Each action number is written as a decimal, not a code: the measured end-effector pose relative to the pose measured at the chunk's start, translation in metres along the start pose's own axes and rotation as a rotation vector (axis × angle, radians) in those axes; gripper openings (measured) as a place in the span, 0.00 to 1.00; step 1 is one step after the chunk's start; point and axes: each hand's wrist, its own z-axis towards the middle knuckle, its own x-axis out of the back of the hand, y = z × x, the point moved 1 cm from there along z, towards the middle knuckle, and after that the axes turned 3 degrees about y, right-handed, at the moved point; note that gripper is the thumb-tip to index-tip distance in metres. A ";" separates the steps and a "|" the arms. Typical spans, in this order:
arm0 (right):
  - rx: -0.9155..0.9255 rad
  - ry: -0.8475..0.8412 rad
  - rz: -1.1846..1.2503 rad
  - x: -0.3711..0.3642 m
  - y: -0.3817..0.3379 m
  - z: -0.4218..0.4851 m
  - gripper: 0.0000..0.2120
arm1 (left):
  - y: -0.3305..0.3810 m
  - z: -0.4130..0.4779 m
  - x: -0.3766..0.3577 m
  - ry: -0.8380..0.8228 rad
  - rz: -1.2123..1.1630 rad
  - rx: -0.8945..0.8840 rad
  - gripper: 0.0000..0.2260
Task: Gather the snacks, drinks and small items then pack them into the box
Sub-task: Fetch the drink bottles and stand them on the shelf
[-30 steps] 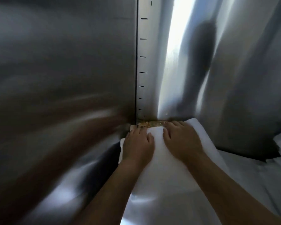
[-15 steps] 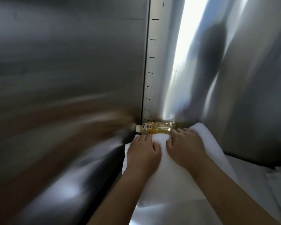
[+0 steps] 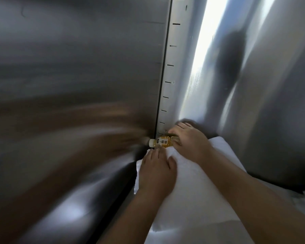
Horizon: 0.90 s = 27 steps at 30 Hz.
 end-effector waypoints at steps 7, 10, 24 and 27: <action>-0.338 -0.341 -0.011 -0.020 0.016 0.014 0.15 | 0.003 -0.003 0.002 0.035 -0.106 0.006 0.22; -0.323 -0.355 -0.107 -0.023 0.013 0.019 0.13 | 0.003 -0.001 0.003 0.018 -0.088 0.000 0.22; -0.354 -0.310 -0.090 -0.016 0.000 0.014 0.13 | 0.001 -0.001 0.001 0.024 -0.089 -0.002 0.22; -0.361 -0.305 -0.090 -0.014 -0.001 0.013 0.14 | 0.000 0.001 -0.001 0.033 -0.084 0.001 0.22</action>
